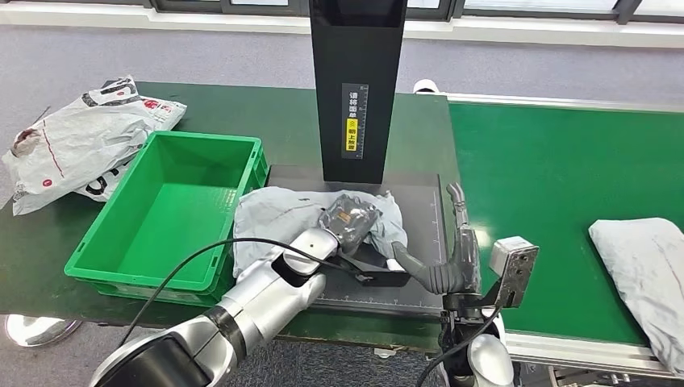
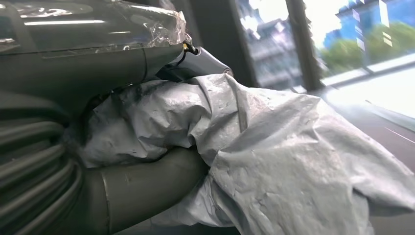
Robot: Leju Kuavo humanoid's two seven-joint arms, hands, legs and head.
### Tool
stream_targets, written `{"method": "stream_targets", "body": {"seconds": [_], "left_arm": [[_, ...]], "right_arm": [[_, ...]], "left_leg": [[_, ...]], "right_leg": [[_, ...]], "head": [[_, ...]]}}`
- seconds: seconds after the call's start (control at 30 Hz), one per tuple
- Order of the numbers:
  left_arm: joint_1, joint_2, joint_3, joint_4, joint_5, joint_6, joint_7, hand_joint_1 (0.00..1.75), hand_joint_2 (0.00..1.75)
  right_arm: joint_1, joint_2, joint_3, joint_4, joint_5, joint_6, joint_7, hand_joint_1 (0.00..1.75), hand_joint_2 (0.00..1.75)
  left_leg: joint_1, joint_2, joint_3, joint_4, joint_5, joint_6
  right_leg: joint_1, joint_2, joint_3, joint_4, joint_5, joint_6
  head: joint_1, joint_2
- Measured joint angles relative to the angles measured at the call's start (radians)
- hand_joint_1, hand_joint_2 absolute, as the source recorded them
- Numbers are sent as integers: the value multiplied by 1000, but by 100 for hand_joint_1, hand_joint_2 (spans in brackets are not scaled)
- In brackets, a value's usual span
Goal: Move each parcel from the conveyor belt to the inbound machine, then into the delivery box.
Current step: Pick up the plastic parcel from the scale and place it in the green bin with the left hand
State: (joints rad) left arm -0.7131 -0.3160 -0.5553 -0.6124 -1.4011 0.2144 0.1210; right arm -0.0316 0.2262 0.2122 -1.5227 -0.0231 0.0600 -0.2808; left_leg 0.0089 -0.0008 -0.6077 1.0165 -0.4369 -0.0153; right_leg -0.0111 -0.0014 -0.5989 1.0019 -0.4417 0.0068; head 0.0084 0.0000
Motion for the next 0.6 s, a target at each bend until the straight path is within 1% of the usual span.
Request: {"method": "stream_targets", "body": {"seconds": [0.17, 0.27, 0.43, 0.5, 0.6], "left_arm": [[-12, 48, 52, -127, -115, -9, 40, 175, 175], [-30, 74, 84, -191, -141, -15, 66, 175, 175], [-78, 147, 92, -264, -143, -14, 157, 175, 175], [-92, 171, 93, -281, -143, -14, 164, 175, 175], [-101, 193, 93, -298, -143, -14, 167, 175, 175]], "right_arm": [[14, 2, -6, -19, 9, -3, 1, 0, 175], [17, 5, -15, -23, 17, -9, 4, 0, 175], [27, 6, -22, -23, 22, -19, -5, 0, 175], [30, 6, -23, -23, 22, -21, -7, 0, 175], [31, 6, -23, -23, 21, -22, -8, 0, 175]], "left_leg": [[0, 0, 0, 0, 0, 0], [0, 0, 0, 0, 0, 0], [0, 1, 0, 0, 0, 0], [0, 1, 0, 0, 1, -1], [0, 1, 0, 0, 1, -1]], "right_leg": [[0, 0, 0, 0, 0, 0], [0, 0, 0, 0, 0, 0], [0, 1, -1, 1, 0, 0], [0, 0, -1, 1, 0, 0], [0, 1, -1, 1, 0, 0]], "head": [[0, 0], [0, 0], [0, 0], [0, 0], [0, 0]]}}
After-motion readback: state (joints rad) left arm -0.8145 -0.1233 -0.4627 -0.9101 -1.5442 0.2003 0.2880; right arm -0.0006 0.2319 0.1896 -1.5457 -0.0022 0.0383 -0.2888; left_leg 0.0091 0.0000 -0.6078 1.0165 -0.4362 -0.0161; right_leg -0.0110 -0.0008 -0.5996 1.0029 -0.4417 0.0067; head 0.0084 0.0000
